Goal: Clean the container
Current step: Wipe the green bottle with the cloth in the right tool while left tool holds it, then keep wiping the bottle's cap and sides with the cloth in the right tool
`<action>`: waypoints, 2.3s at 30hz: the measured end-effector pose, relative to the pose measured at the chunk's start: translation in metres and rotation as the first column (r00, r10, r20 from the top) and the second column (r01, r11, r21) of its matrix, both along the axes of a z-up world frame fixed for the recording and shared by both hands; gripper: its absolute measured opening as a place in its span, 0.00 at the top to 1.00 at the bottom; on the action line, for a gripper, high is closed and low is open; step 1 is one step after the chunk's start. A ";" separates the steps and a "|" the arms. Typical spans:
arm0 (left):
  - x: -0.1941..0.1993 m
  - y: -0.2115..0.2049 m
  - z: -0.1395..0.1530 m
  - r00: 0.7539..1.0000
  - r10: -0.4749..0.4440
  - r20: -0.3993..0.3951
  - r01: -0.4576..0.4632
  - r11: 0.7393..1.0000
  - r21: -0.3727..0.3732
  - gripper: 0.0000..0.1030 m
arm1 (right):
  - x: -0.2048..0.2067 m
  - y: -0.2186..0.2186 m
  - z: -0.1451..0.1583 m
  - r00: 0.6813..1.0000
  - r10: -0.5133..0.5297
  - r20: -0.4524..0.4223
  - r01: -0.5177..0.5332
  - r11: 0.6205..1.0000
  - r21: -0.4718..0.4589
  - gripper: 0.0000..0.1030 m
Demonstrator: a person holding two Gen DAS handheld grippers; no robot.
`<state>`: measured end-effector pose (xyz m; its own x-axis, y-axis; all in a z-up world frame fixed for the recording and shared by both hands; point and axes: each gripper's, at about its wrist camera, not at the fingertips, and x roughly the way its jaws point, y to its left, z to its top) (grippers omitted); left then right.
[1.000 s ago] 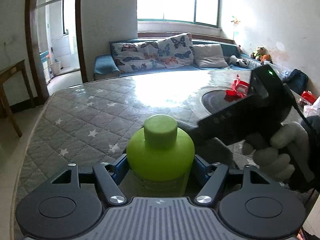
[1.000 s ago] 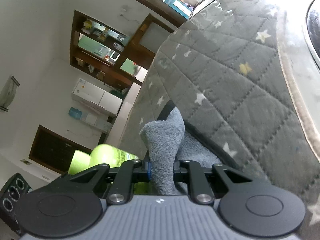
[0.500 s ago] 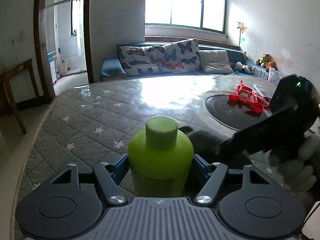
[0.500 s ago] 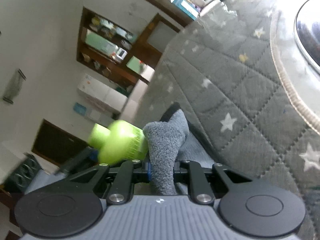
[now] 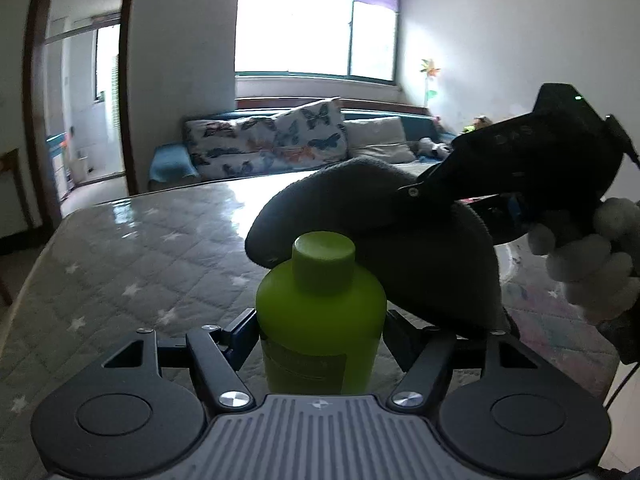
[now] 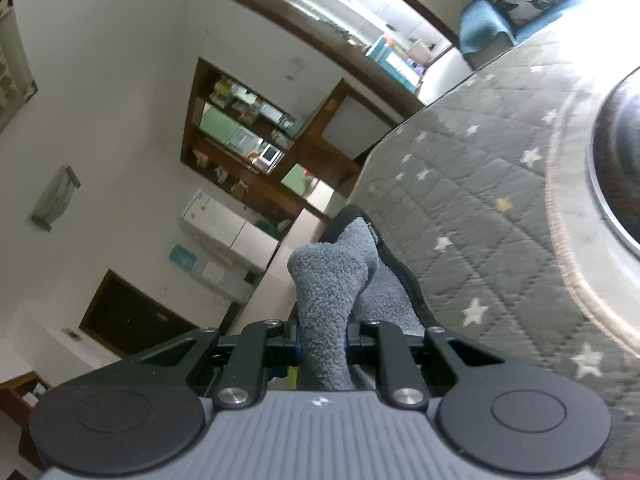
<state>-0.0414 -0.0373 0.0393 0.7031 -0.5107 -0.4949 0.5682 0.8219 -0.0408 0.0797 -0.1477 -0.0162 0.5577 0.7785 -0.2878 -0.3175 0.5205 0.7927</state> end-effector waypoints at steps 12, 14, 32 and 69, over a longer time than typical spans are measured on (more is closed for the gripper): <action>0.000 -0.002 0.000 0.999 -0.044 -0.011 0.044 0.999 0.029 0.32 | 0.026 -0.004 -0.061 0.986 -0.022 -0.168 0.026 0.999 0.022 0.85; 0.000 -0.001 0.000 0.999 -0.043 -0.018 0.044 0.999 0.029 0.31 | 0.028 -0.004 -0.074 0.980 -0.018 -0.200 0.025 0.999 0.029 0.85; -0.008 -0.001 0.005 1.000 -0.002 0.002 0.002 0.998 0.067 0.32 | -0.011 -0.011 -0.034 0.998 0.003 -0.059 0.000 0.998 0.061 0.86; -0.023 0.021 0.006 0.999 0.041 -0.020 -0.040 0.997 0.068 0.31 | -0.003 0.016 -0.064 0.983 0.065 -0.170 -0.078 0.995 -0.068 0.85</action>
